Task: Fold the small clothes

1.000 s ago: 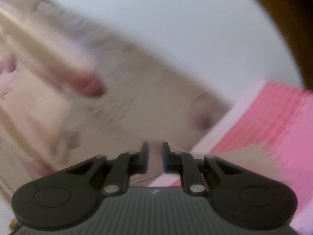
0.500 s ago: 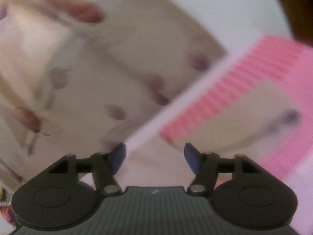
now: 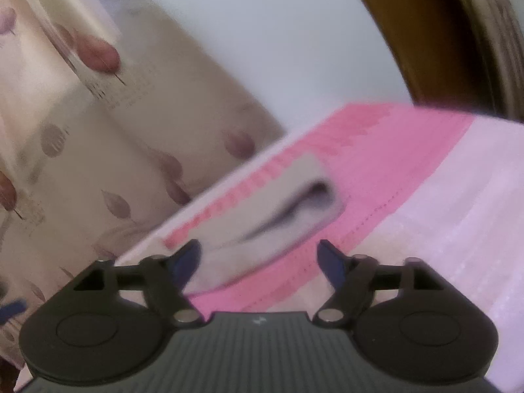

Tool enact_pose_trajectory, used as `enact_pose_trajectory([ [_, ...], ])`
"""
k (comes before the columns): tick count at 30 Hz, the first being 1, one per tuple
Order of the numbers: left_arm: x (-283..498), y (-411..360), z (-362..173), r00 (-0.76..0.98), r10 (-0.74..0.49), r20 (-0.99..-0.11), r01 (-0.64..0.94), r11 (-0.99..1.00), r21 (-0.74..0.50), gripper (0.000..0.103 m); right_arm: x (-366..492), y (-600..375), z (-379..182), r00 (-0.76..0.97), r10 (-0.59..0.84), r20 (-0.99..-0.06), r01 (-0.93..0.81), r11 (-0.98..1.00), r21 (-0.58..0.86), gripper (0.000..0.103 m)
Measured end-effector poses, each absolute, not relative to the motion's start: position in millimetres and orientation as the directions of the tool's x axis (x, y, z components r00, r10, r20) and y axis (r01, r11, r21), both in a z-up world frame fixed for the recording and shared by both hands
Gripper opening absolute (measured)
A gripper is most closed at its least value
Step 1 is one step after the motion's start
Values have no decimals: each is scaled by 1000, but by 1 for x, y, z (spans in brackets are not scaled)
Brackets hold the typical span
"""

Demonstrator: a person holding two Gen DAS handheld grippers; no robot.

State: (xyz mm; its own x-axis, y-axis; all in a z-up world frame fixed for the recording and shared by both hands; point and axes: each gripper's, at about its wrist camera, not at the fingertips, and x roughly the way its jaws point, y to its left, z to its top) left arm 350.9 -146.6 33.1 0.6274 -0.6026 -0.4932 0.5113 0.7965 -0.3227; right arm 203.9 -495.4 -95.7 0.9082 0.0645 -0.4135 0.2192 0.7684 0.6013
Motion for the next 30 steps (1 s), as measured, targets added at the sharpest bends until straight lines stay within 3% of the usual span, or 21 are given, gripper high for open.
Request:
enact_pose_trajectory([
  [6, 442, -232, 3, 480, -583, -655, 469, 802, -369, 67, 196, -487, -91, 944, 47, -326, 161, 798, 580, 86],
  [9, 468, -253, -23, 419, -560, -715, 422, 817, -392, 66, 194, -485, -89, 952, 70, -299, 120, 812, 572, 86],
  [12, 474, -266, -40, 403, -569, -717, 407, 813, -416, 63, 191, -487, -89, 959, 84, -270, 92, 810, 580, 86],
  [14, 479, -276, -50, 379, -584, -718, 409, 802, -436, 54, 189, -488, -89, 963, 91, -255, 78, 808, 585, 89],
  [17, 480, -292, -63, 330, -581, -744, 421, 796, -435, 29, 188, -487, -89, 966, 94, -241, 67, 809, 584, 90],
  [18, 480, -298, -67, 339, -561, -755, 423, 808, -410, 2, 188, -487, -89, 967, 95, -238, 64, 810, 584, 90],
  [20, 477, -301, -70, 386, -531, -754, 418, 830, -371, 0, 187, -488, -89, 969, 89, -232, 67, 808, 586, 90],
  [23, 470, -281, -56, 455, -564, -689, 374, 823, -427, 0, 187, -490, -90, 970, 76, -232, 80, 800, 595, 92],
  [30, 442, -216, 23, 628, -550, -551, 362, 833, -419, 0, 190, -489, -90, 966, 69, -250, 94, 805, 586, 93],
])
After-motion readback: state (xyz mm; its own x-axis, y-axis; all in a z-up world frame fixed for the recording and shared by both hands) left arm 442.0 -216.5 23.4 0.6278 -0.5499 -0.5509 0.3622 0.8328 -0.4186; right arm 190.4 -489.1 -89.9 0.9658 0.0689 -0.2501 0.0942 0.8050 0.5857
